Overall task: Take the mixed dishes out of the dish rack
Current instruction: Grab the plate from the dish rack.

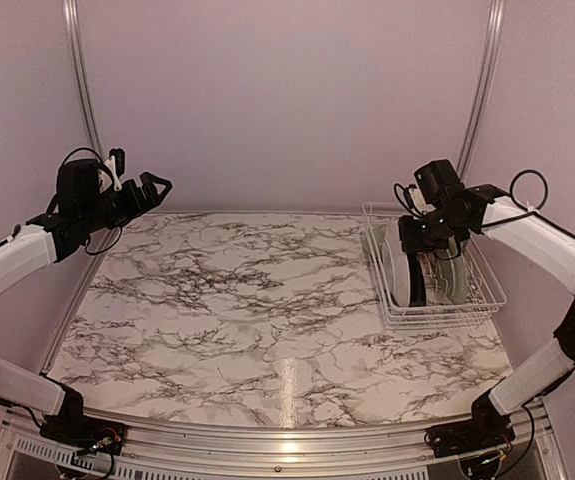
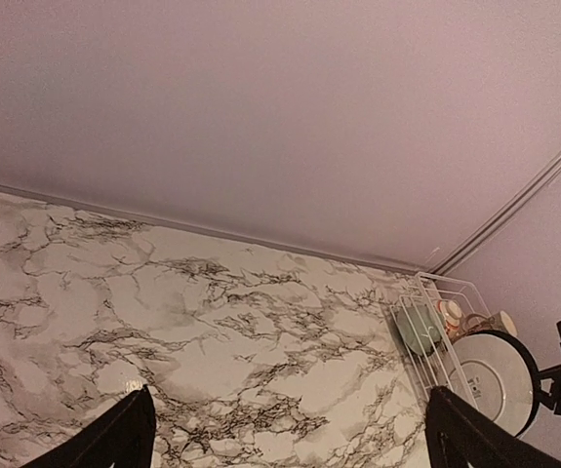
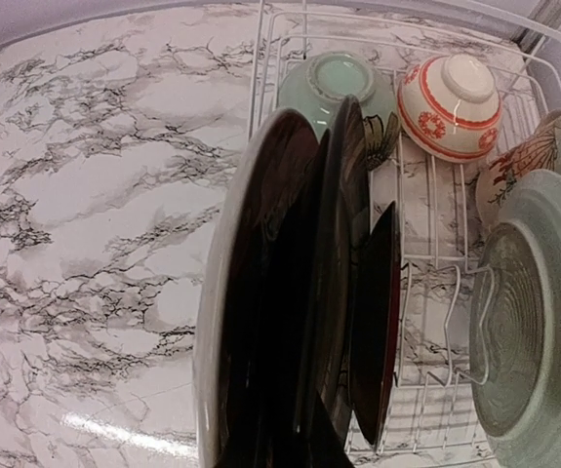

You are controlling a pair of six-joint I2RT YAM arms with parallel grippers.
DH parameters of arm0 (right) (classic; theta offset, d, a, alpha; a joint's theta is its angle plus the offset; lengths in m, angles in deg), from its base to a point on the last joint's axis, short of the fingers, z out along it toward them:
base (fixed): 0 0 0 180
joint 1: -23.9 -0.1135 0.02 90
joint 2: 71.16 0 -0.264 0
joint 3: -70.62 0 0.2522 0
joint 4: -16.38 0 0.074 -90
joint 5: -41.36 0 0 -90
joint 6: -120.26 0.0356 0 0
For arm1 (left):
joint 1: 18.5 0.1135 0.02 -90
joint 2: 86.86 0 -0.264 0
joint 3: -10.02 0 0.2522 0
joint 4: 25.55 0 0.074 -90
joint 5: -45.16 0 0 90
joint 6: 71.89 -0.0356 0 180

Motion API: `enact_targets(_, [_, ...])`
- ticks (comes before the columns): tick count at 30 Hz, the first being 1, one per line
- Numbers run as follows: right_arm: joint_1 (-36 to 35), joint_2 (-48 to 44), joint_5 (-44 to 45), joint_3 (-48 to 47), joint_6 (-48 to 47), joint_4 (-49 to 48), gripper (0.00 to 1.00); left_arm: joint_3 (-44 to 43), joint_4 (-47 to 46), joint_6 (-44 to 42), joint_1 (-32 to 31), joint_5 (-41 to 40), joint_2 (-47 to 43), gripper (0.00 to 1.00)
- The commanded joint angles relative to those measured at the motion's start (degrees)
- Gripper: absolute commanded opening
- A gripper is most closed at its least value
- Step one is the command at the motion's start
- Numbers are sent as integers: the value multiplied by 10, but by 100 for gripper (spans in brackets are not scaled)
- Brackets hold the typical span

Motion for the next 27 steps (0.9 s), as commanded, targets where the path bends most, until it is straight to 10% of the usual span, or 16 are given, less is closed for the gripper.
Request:
enact_targets(1, [-5,-31,37,-67,-25,-3,0,7,-5,-1,-2,7,-5,99])
enact_targets(27, [0,-58,49,-152,-32,5,0,8,-16,13,-2,25,6,99])
